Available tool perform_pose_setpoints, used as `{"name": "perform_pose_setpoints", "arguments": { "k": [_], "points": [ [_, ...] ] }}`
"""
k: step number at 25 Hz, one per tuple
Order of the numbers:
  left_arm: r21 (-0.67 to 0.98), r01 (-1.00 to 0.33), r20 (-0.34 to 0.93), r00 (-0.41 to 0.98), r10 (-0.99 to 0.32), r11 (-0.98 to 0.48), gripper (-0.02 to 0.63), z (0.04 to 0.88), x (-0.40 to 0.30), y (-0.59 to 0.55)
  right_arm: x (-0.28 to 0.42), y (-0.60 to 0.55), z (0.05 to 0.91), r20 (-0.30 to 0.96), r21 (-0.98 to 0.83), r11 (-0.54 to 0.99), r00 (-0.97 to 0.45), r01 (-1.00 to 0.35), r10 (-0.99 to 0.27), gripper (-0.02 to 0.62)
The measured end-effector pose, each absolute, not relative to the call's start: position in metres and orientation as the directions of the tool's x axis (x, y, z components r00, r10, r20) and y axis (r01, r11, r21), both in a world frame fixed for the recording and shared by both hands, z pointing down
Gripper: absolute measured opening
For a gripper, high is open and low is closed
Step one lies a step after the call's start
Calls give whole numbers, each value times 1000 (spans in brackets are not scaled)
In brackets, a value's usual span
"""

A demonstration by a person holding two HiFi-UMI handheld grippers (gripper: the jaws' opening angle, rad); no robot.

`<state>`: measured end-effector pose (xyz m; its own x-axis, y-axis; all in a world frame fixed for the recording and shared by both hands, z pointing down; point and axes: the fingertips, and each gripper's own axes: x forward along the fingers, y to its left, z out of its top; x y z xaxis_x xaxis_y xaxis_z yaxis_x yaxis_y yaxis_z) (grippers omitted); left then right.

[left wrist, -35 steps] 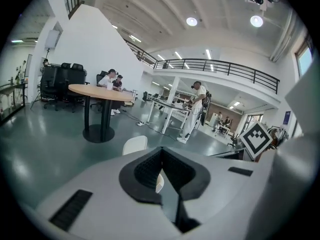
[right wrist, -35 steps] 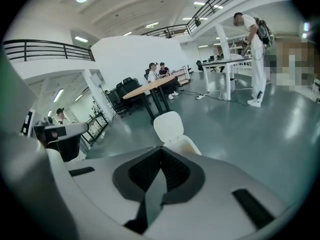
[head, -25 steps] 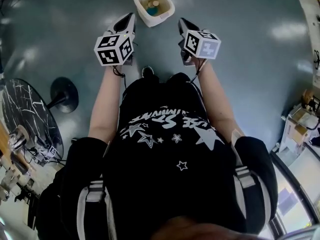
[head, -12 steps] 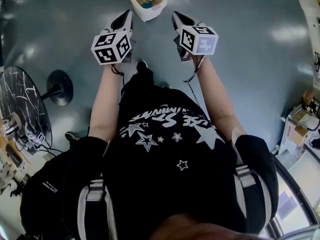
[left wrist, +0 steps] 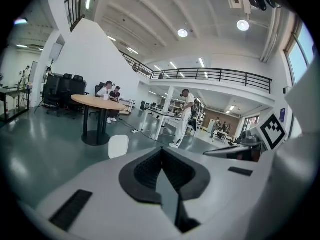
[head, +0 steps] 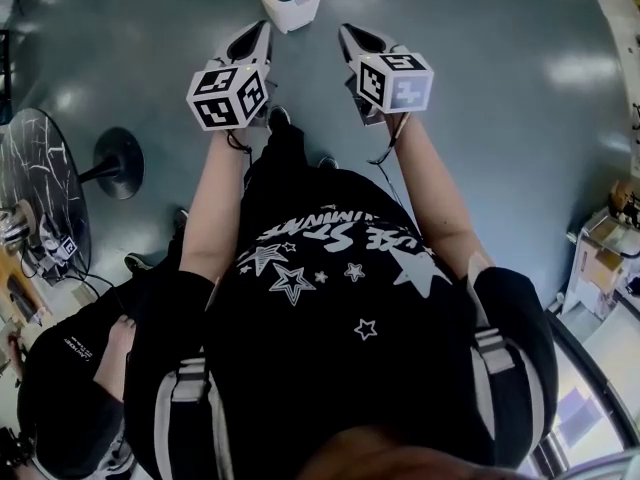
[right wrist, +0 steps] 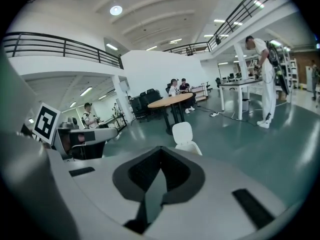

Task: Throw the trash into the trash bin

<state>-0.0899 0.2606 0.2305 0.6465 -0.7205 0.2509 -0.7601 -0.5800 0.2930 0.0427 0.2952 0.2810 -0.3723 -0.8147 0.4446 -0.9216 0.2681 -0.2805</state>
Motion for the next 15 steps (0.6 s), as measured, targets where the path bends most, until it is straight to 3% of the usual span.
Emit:
{"name": "perform_pose_setpoints", "arguments": {
  "k": [15],
  "points": [
    [293, -761, 238, 644, -727, -579, 11, 219, -76, 326, 43, 352, 267, 431, -263, 310, -399, -914, -810, 6]
  ]
}}
